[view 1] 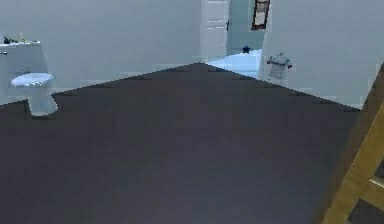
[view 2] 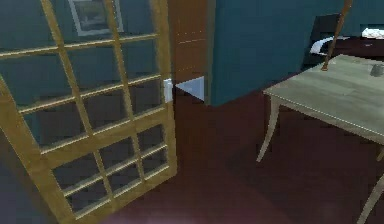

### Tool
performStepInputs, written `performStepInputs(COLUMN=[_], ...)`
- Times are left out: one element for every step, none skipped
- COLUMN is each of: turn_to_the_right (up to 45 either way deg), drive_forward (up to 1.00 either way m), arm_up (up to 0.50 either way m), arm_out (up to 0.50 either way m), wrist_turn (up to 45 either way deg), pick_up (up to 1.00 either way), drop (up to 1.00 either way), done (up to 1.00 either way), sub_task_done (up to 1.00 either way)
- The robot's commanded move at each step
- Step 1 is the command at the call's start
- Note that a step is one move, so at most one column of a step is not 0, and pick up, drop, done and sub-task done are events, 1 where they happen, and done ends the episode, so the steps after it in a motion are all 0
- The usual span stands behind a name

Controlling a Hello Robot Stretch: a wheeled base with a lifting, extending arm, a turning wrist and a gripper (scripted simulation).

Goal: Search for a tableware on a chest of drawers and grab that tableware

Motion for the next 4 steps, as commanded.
performStepInputs(turn_to_the_right=[9.0, 0.0, -6.0, 0.0], drive_forward=[0.00, 1.00, 0.00, 0.20], arm_up=[0.00, 0.00, 0.00, 0.00], arm_out=[0.00, 0.00, 0.00, 0.00], wrist_turn=[0.0, 0.0, 0.0, 0.0], pick_up=[0.00, 0.00, 0.00, 0.00], drop=[0.00, 0.00, 0.00, 0.00], done=[0.00, 0.00, 0.00, 0.00], sub_task_done=[0.00, 0.00, 0.00, 0.00])
